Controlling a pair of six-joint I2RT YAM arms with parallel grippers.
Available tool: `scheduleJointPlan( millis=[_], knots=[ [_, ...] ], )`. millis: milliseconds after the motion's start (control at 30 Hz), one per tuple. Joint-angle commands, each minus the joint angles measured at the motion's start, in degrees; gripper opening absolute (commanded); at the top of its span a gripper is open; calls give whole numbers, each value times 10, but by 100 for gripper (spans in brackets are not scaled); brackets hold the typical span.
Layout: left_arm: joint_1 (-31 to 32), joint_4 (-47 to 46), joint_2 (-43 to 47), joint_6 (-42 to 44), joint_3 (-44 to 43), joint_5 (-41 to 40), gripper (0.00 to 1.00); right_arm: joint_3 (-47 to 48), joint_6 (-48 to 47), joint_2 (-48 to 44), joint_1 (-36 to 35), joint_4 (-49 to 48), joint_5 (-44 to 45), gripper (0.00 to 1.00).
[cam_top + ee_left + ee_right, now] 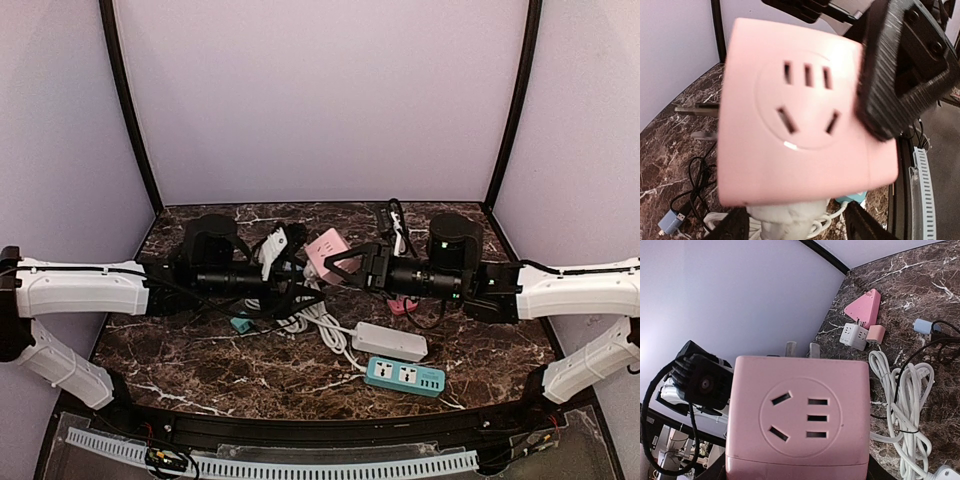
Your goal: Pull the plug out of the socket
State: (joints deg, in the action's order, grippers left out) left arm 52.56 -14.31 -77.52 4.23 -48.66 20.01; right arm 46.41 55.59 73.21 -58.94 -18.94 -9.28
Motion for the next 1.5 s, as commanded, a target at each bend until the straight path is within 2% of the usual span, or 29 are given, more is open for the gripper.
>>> scheduleJointPlan(
  millis=[0, 67, 233, 367, 433, 500, 600, 633, 700, 767, 833, 900, 1000, 1167, 1300, 1467],
  knots=[
    [3, -16, -22, -2, -29, -33, 53, 11, 9, -7, -6, -119, -15, 0],
    [4, -16, -32, -5, -32, -31, 45, 11, 8, -11, -7, -117, -13, 0],
    [4, -19, -33, -7, -24, -23, 40, 2, 9, -21, -7, -112, -6, 0],
    [4, -35, -25, -6, -14, -8, 30, 5, 5, -21, -7, -96, -1, 0],
    [4, -40, -19, -4, -10, -8, 20, 5, 4, -22, -7, -82, 4, 0],
    [4, -42, -10, -1, -6, -8, 4, 1, 10, -23, -6, -70, 10, 0],
    [4, -34, 9, 10, 0, 1, 1, -11, 14, -29, -5, -53, 21, 0],
    [4, -26, 13, 14, 2, 3, 1, -15, 14, -33, -5, -43, 29, 3],
    [4, -13, 25, 21, 2, 8, 1, -24, 11, -43, -5, -25, 47, 20],
    [4, 3, 34, 22, -1, 12, 1, -34, 4, -54, -5, -5, 64, 51],
    [4, 35, 38, 23, -15, 11, 1, -33, -12, -63, -5, 31, 84, 70],
    [4, 81, 33, 26, -36, 7, 1, -27, -37, -73, -6, 80, 121, 84],
    [3, 156, 14, 29, -66, -13, 1, -22, -87, -90, -5, 145, 152, 98],
    [1, 190, -15, 14, -90, -22, 1, 11, -175, -92, -11, 237, 146, 99],
    [-12, 215, -54, -4, -112, 6, 1, 67, -212, -60, -35, 339, 185, 99],
    [-26, 237, -85, -27, -129, 34, 1, 122, -247, -5, -66, 378, 210, 99]
  ],
)
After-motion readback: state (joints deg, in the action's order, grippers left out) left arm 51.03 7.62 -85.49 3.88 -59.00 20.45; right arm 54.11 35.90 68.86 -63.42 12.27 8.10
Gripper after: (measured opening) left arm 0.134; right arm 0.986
